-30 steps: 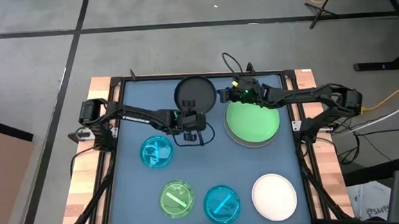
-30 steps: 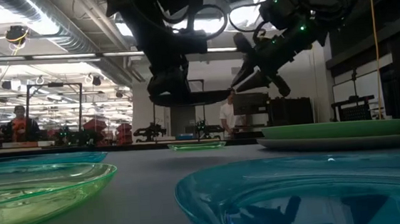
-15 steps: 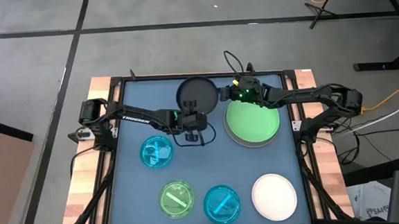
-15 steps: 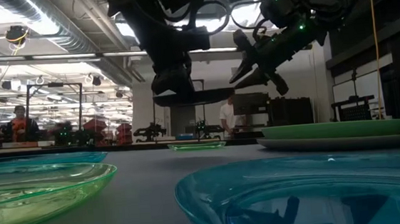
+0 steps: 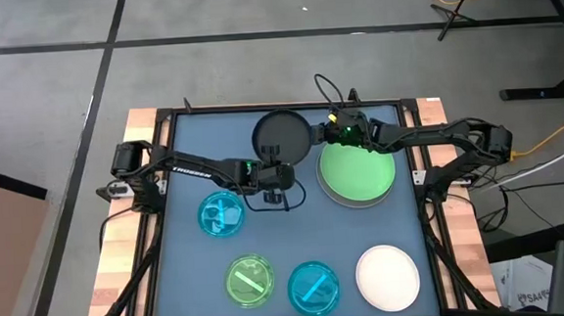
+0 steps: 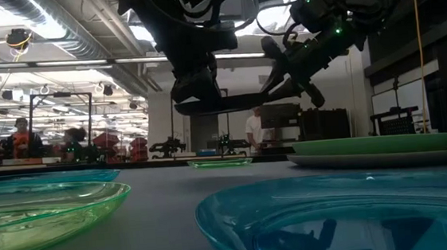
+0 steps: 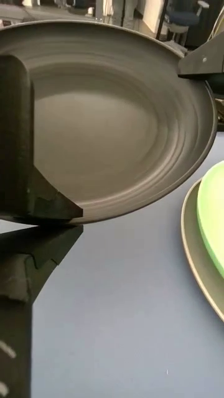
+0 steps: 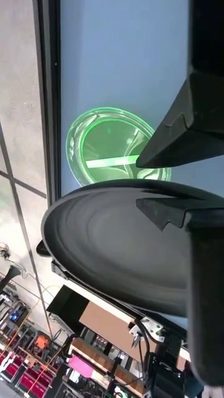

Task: Stack plastic plates
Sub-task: Stack the black plate on the large green plate

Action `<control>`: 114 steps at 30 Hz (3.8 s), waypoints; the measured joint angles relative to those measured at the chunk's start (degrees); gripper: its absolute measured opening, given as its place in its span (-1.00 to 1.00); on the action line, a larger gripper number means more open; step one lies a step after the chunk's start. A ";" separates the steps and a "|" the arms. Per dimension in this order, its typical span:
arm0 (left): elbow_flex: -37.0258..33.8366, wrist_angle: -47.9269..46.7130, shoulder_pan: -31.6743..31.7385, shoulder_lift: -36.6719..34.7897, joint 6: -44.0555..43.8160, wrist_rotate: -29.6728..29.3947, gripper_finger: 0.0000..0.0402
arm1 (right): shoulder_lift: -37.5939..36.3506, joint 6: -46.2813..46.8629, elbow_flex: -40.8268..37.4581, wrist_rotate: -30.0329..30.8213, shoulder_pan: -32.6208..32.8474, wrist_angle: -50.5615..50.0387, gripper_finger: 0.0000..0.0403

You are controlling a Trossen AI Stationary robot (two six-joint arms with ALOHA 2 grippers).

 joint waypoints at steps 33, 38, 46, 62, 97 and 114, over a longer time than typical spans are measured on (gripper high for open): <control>-0.04 4.25 0.07 0.00 4.92 -1.11 -0.97 | 0.00 -0.36 0.00 -5.72 -0.05 -0.09 -0.93; 0.00 4.48 0.02 0.00 4.85 -1.08 -0.90 | 0.02 -0.44 0.00 -5.00 -0.02 -0.03 -0.97; 0.00 4.17 0.06 0.00 4.43 -0.86 -0.80 | 0.02 -0.65 0.00 -4.38 0.02 0.06 -0.98; 0.00 4.43 -1.38 0.00 4.03 4.72 -0.64 | 0.02 -4.06 0.00 -4.75 -0.89 -0.17 -0.99; 0.07 5.03 -10.51 -0.02 -2.02 5.11 -0.63 | -0.10 -6.71 -0.02 -48.75 -23.95 -1.78 -1.00; 0.04 5.04 -9.60 -0.02 -3.48 5.11 -0.63 | -18.83 -20.26 -0.02 -50.09 -33.63 -25.16 -1.00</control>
